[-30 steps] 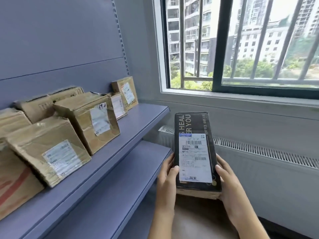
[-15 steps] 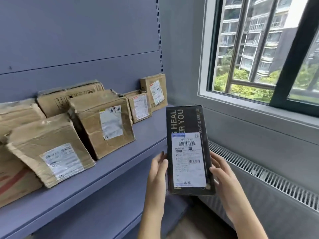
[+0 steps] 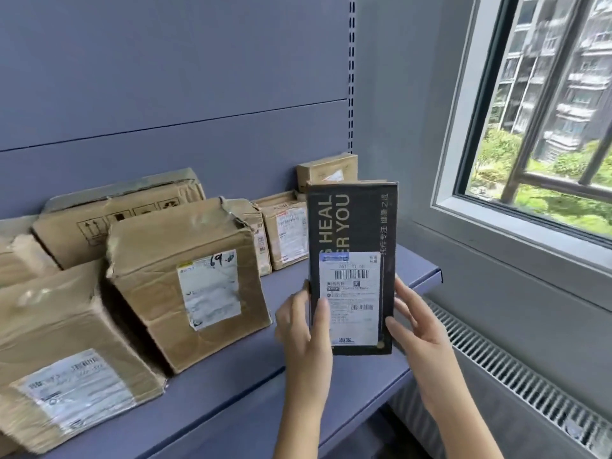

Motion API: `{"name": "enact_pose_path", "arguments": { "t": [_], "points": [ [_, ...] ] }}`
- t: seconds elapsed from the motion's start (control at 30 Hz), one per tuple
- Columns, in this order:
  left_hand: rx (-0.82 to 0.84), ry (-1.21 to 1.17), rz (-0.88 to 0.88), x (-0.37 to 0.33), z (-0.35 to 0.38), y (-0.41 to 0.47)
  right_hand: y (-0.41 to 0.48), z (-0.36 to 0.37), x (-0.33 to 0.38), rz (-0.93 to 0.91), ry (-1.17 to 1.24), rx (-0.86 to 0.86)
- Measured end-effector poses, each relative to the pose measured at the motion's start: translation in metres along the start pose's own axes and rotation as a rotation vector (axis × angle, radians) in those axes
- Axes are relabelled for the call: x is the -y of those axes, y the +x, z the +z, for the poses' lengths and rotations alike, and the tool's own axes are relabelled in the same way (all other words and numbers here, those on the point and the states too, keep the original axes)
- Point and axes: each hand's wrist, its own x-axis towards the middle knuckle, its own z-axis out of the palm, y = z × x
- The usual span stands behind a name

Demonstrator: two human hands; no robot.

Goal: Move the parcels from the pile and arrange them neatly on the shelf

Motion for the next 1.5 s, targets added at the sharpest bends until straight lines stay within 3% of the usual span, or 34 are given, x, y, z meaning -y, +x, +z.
{"name": "enact_pose_path", "arguments": {
  "t": [0.47,0.7,0.97,1.2,1.33,1.43,1.5],
  "points": [
    [-0.408,-0.008,-0.01,0.016,0.007,0.025,0.085,0.001,-0.029,-0.011,-0.051,0.418],
    [-0.515,-0.047,0.01,0.022,0.019,0.002,0.094,-0.017,-0.042,-0.019,0.01,0.589],
    [-0.575,0.049,-0.038,0.023,0.022,0.01,0.119,-0.015,-0.042,-0.037,-0.054,0.696],
    [-0.621,0.341,-0.073,0.032,0.007,0.026,0.125,0.005,-0.054,-0.082,-0.098,0.604],
    [-0.682,0.573,0.06,0.007,0.002,0.033,0.129,0.019,-0.064,-0.072,-0.096,0.552],
    [-0.792,0.777,0.451,-0.034,-0.013,0.046,0.133,0.019,-0.068,-0.059,-0.12,0.566],
    [-0.682,0.991,0.643,-0.065,-0.027,0.061,0.134,0.016,-0.071,-0.053,-0.214,0.613]
  ]
}}
